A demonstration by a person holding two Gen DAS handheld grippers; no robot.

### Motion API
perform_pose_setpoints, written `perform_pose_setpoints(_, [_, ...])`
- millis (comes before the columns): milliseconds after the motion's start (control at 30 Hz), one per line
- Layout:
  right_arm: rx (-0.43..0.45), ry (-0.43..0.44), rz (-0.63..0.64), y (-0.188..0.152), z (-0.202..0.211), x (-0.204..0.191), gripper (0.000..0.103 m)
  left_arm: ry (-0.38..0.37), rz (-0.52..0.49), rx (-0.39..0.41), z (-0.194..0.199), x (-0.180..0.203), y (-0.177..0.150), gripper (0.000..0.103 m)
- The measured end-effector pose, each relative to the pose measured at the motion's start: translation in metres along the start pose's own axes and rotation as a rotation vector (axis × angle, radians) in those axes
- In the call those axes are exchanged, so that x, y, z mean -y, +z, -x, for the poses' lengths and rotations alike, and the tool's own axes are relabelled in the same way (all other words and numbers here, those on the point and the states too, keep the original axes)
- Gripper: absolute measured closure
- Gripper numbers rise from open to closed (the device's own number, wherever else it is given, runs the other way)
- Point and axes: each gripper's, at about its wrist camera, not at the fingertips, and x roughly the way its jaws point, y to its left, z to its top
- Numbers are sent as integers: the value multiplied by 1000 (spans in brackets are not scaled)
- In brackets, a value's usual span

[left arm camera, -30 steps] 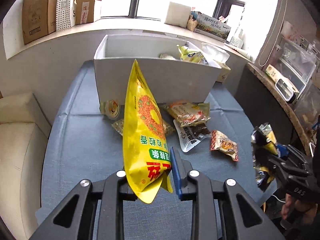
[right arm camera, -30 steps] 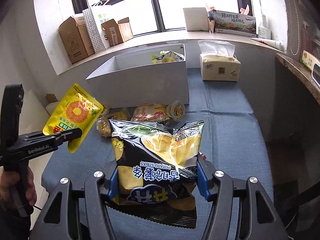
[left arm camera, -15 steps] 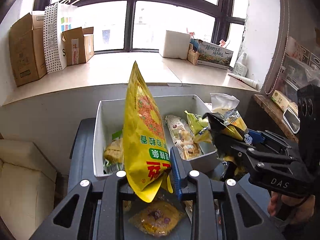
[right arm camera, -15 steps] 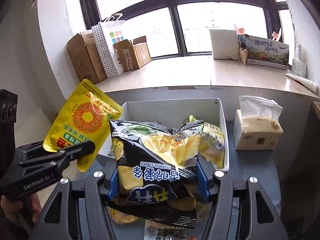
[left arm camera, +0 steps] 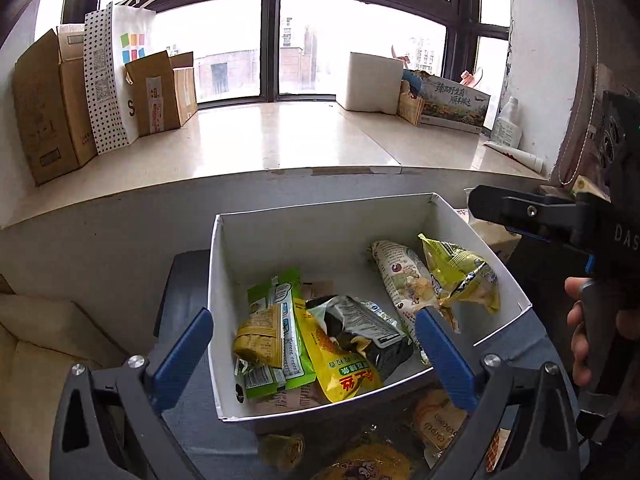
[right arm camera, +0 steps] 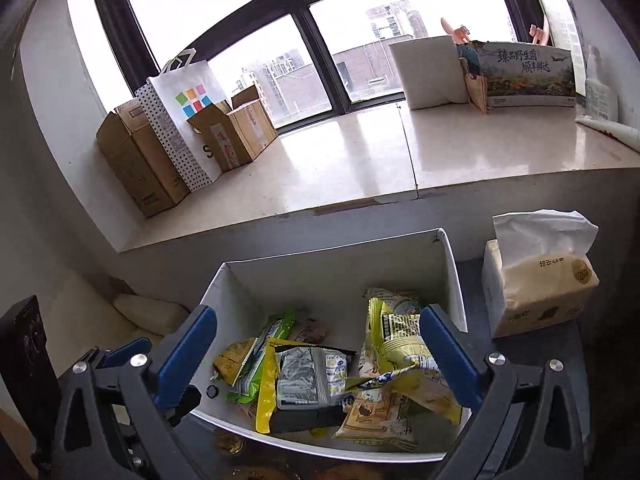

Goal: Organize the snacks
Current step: 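Release black bag into box with right tool while left tool releases yellow pouch, then grasp orange-wrapped cake with right tool while left tool grasps round yellow bread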

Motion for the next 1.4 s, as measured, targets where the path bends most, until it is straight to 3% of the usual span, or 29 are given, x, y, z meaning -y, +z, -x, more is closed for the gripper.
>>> perform_pose_setpoints(167, [18, -82, 72, -7, 12, -9, 0, 1, -3, 4, 10, 5, -3, 0])
perform_pose_setpoints(367, [48, -32, 104, -35, 57, -15, 0, -46, 3, -2, 40, 12, -22, 0])
perform_pose_setpoints(600, [61, -32, 147, -128, 124, -4, 0, -92, -36, 15, 98, 36, -88, 0])
perform_pose_setpoints(767, [0, -115, 137, -196, 142, 20, 0, -111, -47, -28, 118, 56, -143, 0])
perform_pose_setpoints(1033, [-170, -218, 220, -241, 121, 48, 0, -124, -98, -90, 119, 82, -181, 0])
perform_pose_setpoints(1233, [-233, -184, 289, -237, 91, 57, 0, -119, -126, -116, 111, 88, -191, 0])
perform_pose_setpoints(1400, [-269, -206, 378, -231, 68, 53, 0, -85, -136, -126, 107, 86, -196, 0])
